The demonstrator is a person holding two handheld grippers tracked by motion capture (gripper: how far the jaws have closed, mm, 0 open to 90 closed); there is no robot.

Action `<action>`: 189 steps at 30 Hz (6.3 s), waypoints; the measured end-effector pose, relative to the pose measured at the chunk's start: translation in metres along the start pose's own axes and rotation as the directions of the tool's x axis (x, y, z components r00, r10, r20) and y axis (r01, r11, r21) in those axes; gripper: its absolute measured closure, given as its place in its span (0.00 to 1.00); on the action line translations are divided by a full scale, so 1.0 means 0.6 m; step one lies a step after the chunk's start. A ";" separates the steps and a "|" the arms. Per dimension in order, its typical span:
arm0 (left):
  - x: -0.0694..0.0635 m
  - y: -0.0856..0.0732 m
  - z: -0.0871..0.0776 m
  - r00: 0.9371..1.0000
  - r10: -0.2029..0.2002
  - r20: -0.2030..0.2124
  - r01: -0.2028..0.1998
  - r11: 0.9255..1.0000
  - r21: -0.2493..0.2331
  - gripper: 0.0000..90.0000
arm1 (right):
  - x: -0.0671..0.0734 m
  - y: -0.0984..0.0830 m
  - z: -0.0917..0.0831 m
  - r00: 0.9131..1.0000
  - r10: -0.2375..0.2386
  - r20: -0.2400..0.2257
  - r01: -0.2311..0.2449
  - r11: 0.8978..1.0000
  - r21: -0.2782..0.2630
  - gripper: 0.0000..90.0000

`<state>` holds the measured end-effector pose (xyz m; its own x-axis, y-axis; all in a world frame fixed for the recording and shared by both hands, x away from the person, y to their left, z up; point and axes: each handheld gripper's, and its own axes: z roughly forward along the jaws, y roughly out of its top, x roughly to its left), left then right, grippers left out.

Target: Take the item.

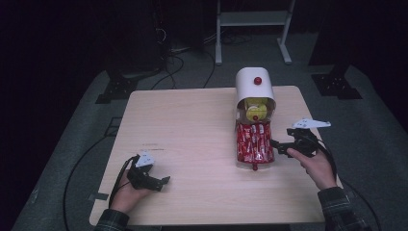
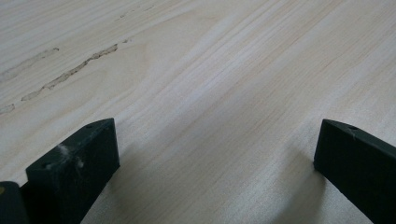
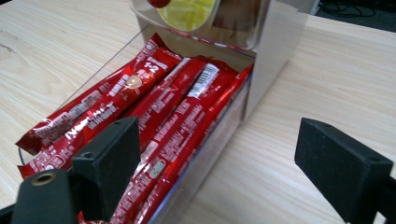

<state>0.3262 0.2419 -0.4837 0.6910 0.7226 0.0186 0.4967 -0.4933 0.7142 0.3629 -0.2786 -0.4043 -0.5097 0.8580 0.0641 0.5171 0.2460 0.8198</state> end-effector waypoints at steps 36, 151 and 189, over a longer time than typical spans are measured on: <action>0.000 0.000 0.000 1.000 0.000 0.000 0.000 1.000 0.000 0.00 | 0.048 0.020 0.042 0.997 -0.043 -0.065 0.044 0.999 0.016 0.16; -0.002 0.000 -0.001 1.000 0.000 0.004 0.000 1.000 0.006 0.00 | 0.024 0.014 0.013 0.988 0.098 -0.119 -0.088 0.992 0.091 0.98; -0.002 0.000 -0.002 1.000 0.001 0.005 -0.001 1.000 0.006 0.00 | -0.025 -0.006 -0.039 0.988 0.138 -0.065 -0.135 0.989 0.052 0.98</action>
<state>0.3246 0.2414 -0.4833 0.6939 0.7199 0.0159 0.4992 -0.4968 0.7099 0.3526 -0.3031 -0.3947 -0.4768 0.8527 0.2135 0.6165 0.1512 0.7727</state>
